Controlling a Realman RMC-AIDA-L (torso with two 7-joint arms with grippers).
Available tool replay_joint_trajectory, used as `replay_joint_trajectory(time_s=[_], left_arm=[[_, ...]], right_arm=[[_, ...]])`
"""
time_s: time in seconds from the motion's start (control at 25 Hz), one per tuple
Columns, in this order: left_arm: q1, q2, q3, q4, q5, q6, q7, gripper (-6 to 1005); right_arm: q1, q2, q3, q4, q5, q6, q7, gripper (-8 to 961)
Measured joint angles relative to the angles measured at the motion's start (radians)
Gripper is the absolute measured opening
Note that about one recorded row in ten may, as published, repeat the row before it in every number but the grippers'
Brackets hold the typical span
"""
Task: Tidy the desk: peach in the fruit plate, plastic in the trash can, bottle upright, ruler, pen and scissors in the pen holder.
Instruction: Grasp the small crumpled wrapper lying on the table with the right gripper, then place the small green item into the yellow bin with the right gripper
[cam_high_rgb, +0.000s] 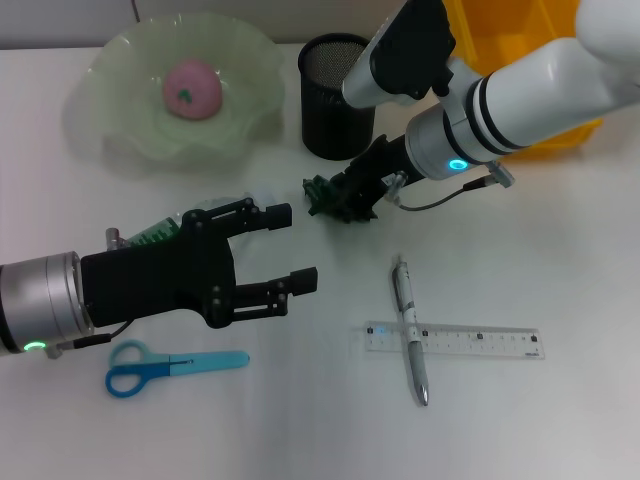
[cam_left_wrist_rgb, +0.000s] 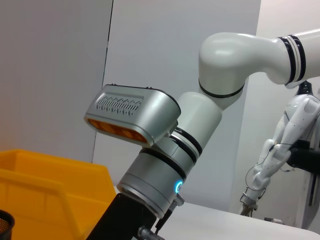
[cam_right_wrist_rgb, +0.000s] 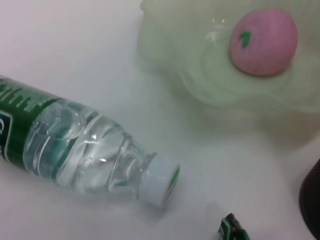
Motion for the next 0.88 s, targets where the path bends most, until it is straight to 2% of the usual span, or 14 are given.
replay_joint_trajectory(time_s=[0.36, 0.56, 0.6, 0.8, 0.84, 0.88], left_arm=[[0.001, 0.000, 0.000, -0.001, 0.000, 0.006, 0.000, 724], [0.004, 0.001, 0.000, 0.000, -0.001, 0.010, 0.000, 721], [0.004, 0.001, 0.000, 0.000, -0.001, 0.010, 0.000, 721], [0.004, 0.001, 0.000, 0.000, -0.001, 0.011, 0.004, 718], [0.005, 0.002, 0.000, 0.000, -0.002, 0.012, 0.005, 717], [0.005, 0.001, 0.000, 0.000, -0.002, 0.012, 0.005, 716]], right_arm=[[-0.005, -0.004, 0.008, -0.010, -0.001, -0.033, 0.012, 179], [-0.043, -0.009, 0.030, -0.083, -0.001, -0.098, 0.022, 45], [-0.063, -0.010, 0.043, -0.112, -0.001, -0.111, 0.022, 18], [-0.237, -0.010, 0.128, -0.346, 0.040, -0.170, -0.047, 2], [-0.282, -0.010, 0.140, -0.385, 0.097, -0.183, -0.097, 2], [-0.353, -0.013, 0.165, -0.419, 0.246, -0.220, -0.217, 2]])
